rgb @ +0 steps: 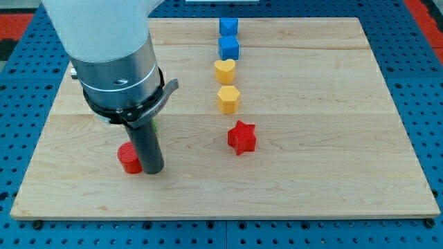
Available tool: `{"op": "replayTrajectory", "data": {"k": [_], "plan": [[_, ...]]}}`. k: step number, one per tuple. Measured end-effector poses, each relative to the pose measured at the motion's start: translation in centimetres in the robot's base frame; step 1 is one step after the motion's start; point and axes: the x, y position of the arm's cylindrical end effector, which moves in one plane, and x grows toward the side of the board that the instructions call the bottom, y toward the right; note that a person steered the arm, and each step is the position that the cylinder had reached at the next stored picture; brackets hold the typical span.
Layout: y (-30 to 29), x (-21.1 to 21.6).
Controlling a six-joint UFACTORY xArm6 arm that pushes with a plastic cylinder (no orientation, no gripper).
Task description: Place the red star right to the red circle
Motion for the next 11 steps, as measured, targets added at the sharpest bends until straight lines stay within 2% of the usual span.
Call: {"op": "replayTrajectory", "data": {"k": [1, 2, 3, 4, 5, 7, 8, 9, 10, 11], "plan": [[3.6, -1.0], [11.4, 0.9], [21.7, 0.1], [24.4, -5.0], [18.3, -7.3], [9.1, -1.1], [7.5, -1.4], [11.1, -3.7], [6.4, -3.8], [5.3, -3.8]]}}
